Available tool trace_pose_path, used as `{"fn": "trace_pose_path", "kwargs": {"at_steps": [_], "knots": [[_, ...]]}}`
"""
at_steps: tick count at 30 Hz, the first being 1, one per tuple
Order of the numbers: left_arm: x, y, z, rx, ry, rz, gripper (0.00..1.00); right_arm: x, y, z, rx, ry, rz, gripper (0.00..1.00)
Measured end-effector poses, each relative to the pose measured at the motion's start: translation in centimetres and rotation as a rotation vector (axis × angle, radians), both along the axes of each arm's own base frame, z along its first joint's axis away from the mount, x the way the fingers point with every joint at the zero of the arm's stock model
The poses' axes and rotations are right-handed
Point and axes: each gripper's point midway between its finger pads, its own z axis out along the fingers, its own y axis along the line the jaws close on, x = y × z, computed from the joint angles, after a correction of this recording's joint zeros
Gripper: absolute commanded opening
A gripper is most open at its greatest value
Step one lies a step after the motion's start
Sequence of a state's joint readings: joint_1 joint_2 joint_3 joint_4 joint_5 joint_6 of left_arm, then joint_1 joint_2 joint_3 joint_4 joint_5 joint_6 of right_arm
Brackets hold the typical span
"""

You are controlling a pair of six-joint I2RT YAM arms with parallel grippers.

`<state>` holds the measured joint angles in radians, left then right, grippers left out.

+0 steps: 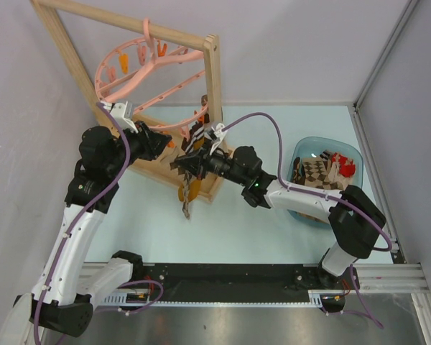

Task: Clip the socks to the hanger
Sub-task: Clamp the sock onto the hanger.

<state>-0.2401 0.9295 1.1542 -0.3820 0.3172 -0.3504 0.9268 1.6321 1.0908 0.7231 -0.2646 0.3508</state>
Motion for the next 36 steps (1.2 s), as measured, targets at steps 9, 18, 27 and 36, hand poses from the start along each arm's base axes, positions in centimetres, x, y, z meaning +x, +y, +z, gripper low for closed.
{"fn": "trace_pose_path", "kwargs": {"at_steps": [9,18,27,36], "knots": [[0.0,0.0,0.0,0.001,-0.001,0.000,0.02,1.1,-0.7,0.0,0.008,0.019,-0.023,0.00],[0.0,0.0,0.0,0.000,-0.001,-0.002,0.02,1.5,-1.0,0.3,0.021,0.031,-0.024,0.00],[-0.1,-0.1,0.1,-0.002,-0.002,-0.009,0.02,1.6,-1.1,0.6,0.032,0.024,-0.024,0.00],[-0.2,-0.4,0.2,-0.005,-0.005,-0.024,0.02,1.6,-1.1,1.2,0.054,0.022,-0.020,0.00]]}}
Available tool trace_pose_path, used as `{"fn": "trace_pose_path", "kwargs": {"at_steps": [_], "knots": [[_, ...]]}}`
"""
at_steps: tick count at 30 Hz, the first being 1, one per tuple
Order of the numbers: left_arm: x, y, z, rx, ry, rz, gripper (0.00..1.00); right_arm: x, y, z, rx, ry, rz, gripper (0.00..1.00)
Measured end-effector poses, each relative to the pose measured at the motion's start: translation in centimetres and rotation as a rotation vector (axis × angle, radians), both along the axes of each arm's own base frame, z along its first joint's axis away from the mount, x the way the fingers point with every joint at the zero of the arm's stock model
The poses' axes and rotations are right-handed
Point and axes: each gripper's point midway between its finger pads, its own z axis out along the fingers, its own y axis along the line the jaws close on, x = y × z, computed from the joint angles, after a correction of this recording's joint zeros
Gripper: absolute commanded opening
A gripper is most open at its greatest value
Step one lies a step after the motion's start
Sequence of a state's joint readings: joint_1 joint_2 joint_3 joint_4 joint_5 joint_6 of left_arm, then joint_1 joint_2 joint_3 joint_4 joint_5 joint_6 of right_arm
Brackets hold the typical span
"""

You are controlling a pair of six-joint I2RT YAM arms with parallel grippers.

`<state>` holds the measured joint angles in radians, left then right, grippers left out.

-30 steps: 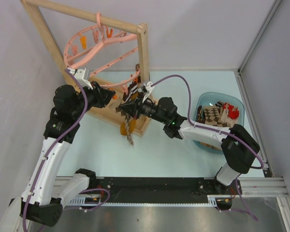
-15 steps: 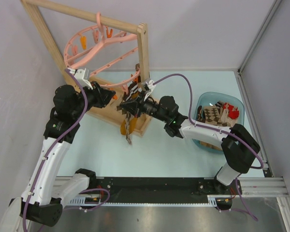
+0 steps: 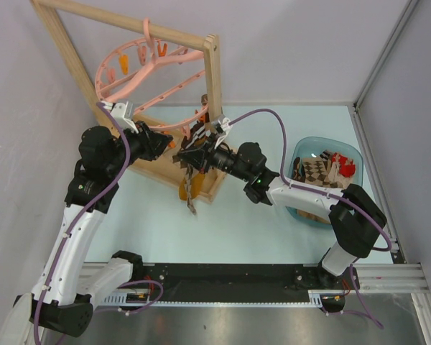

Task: Clip the socks to the hanger
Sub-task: Clamp the sock onto the hanger.

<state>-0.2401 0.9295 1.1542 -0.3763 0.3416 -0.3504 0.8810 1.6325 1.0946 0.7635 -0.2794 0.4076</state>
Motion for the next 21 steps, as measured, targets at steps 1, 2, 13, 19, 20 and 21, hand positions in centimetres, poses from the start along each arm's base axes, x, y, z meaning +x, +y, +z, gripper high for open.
{"fn": "trace_pose_path", "kwargs": {"at_steps": [1,2,13,19,20,21], "knots": [[0.0,0.0,0.0,0.000,0.000,-0.002,0.02,0.0,0.0,0.2,0.004,-0.002,0.000,0.00],[0.0,0.0,0.0,-0.001,0.000,-0.003,0.02,0.0,0.0,0.4,0.008,-0.004,0.000,0.00],[-0.1,-0.2,0.1,-0.003,-0.003,-0.010,0.15,0.3,0.3,1.4,0.032,-0.021,0.001,0.01],[-0.1,-0.1,0.1,-0.002,-0.005,-0.009,0.52,0.3,0.3,1.6,0.035,-0.023,0.001,0.10],[-0.1,-0.1,0.1,0.001,-0.004,-0.010,0.56,0.3,0.3,1.7,0.037,-0.023,0.001,0.11],[-0.1,-0.2,0.0,0.003,-0.003,-0.014,0.65,0.3,0.3,1.8,0.039,-0.024,0.001,0.11]]}}
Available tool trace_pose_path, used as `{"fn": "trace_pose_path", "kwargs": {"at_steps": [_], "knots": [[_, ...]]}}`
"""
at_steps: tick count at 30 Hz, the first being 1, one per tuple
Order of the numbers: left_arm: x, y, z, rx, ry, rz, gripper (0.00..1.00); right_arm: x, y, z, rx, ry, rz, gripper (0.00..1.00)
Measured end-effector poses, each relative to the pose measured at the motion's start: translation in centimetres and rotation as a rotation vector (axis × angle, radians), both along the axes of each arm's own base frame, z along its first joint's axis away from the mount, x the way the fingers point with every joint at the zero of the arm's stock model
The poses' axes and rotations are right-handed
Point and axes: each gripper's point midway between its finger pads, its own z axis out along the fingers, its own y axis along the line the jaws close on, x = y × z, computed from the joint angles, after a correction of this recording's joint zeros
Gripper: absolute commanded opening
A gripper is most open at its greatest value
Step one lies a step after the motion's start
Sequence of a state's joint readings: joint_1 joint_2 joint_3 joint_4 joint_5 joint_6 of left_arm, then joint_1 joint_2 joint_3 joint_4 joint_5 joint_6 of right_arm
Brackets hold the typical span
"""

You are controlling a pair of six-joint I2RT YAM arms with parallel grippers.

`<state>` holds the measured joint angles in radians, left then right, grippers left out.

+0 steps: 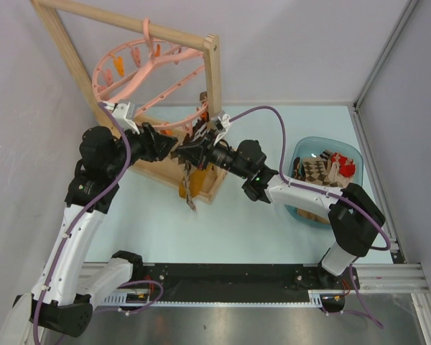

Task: Clip the socks to the hanger
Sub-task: Clamp the sock onto the hanger, then open the clamp at the hanger.

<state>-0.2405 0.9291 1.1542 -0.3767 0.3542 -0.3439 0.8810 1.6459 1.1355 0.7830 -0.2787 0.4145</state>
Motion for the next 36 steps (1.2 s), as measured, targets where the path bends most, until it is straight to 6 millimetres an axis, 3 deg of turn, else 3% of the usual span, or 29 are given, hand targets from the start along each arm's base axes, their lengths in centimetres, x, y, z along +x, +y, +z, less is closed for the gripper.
{"fn": "trace_pose_path", "kwargs": {"at_steps": [2,7,12,20,27,31,36], "knots": [[-0.2,-0.2,-0.1,0.004,0.003,-0.015,0.74,0.0,0.0,0.0,0.001,0.000,0.000,0.18],[-0.6,-0.2,0.1,0.002,-0.004,-0.019,0.83,0.0,0.0,0.1,0.004,0.003,0.000,0.41],[-1.5,0.0,1.1,0.000,-0.041,-0.019,0.85,0.1,0.0,0.2,0.005,0.001,-0.003,0.50],[-3.7,1.3,2.2,0.042,-0.096,0.005,0.85,1.4,-0.6,-0.3,-0.007,0.023,-0.056,0.51],[-5.1,5.0,4.4,0.116,-0.192,0.175,0.84,2.5,-1.2,-1.0,-0.029,0.045,-0.094,0.51],[-4.7,7.6,4.9,0.156,-0.208,0.310,0.82,2.9,-1.4,-1.5,-0.047,0.055,-0.109,0.52],[-3.3,9.8,3.6,0.216,-0.204,0.391,0.79,3.2,-1.6,-1.6,-0.049,0.057,-0.116,0.52]]}}
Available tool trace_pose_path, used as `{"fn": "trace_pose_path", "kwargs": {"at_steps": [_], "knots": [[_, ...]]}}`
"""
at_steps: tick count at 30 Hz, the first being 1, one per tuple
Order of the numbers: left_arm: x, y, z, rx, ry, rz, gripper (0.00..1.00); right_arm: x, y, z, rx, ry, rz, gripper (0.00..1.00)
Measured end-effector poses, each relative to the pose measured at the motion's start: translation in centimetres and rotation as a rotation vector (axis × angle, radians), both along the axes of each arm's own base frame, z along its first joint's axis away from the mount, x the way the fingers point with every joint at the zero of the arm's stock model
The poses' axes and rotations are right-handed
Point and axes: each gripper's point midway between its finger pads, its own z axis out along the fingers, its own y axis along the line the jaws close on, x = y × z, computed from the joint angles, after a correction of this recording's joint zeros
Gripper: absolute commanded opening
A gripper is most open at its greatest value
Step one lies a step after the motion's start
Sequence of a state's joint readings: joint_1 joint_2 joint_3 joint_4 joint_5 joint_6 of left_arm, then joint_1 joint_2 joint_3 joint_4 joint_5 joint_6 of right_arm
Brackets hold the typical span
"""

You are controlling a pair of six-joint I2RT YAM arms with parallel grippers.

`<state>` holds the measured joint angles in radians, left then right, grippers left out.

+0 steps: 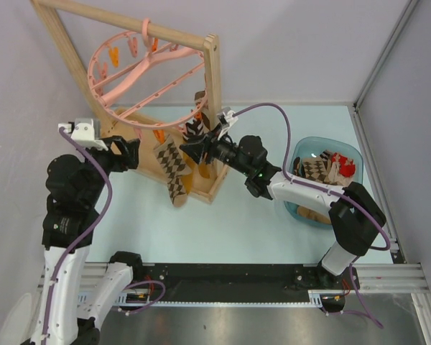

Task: Clip the socks to the hanger
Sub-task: Open the clamp at the hanger.

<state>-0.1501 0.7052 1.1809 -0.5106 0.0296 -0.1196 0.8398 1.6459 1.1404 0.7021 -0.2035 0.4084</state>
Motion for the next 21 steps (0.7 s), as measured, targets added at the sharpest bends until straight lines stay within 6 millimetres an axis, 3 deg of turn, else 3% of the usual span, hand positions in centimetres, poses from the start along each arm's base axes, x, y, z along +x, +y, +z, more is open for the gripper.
{"fn": "trace_pose_path", "kwargs": {"at_steps": [4,8,21], "knots": [[1.3,1.0,-1.8,0.028,0.023,0.020,0.78,0.5,-0.4,-0.3,-0.009,0.008,-0.008,0.51],[2.3,1.4,-1.7,0.040,0.006,0.005,0.77,1.1,-0.9,-0.9,-0.027,0.023,-0.011,0.51],[4.4,-0.3,-2.0,0.031,-0.054,-0.250,0.77,1.4,-1.8,-1.8,-0.066,0.045,0.027,0.52]]}}
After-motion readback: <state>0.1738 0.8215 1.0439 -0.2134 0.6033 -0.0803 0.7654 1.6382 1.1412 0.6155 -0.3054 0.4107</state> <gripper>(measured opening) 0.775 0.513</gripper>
